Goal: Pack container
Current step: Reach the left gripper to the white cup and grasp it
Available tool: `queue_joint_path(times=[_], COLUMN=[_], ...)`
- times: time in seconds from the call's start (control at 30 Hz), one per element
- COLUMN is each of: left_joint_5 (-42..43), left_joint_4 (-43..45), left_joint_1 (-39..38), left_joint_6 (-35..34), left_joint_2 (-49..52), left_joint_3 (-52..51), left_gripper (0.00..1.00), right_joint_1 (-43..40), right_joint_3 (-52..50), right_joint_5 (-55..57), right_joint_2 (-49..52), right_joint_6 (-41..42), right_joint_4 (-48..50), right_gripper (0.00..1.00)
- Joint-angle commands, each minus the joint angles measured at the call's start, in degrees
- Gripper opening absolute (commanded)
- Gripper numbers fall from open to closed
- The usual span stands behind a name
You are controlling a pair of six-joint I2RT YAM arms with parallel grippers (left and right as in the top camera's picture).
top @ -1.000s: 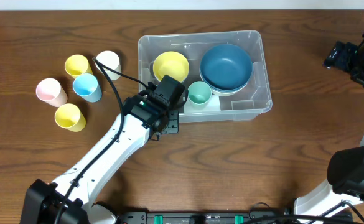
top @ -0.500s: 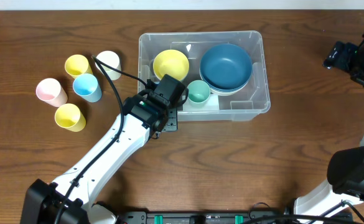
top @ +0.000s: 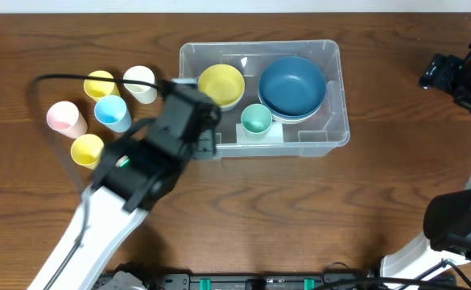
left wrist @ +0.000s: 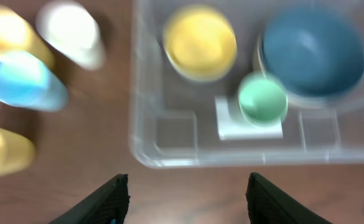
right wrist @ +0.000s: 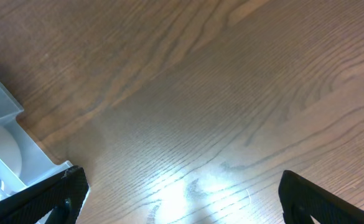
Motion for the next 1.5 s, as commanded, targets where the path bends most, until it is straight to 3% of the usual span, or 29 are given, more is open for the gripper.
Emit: queue_joint_path(times=[0.0,0.23,0.6,1.07,1.47], left_joint_5=[-11.65,-12.11,4.55,6.69,6.71], left_joint_4=[-0.04,9.38,20.59,23.1,29.55], left_joint_1=[1.86,13.4,28.3,29.07,29.07], left_joint_6=[1.49,3.58,6.14,19.63,27.39], left_joint_2=[-0.04,4.07,15.85,28.68,35.82], left_joint_3=[0.09,0.09,0.09,0.09,0.04], left_gripper=[0.61,0.66,0.67,0.73,0.89], right_joint_1=[-0.26,-0.26,-0.26,-0.26,-0.26], right_joint_3=[-0.04,-0.04,-0.04,-0.04,-0.04], right_joint_5=[-0.04,-0.04,-0.04,-0.04,-0.04], right_joint_2=[0.13,0.13,0.13,0.13,0.13], right_joint_6=[0.81,0.81,0.81,0.81,0.81], right_joint_4=[-0.04,-0.04,-0.04,-0.04,-0.04], right_gripper=[0.99,0.99,0.99,0.99,0.99])
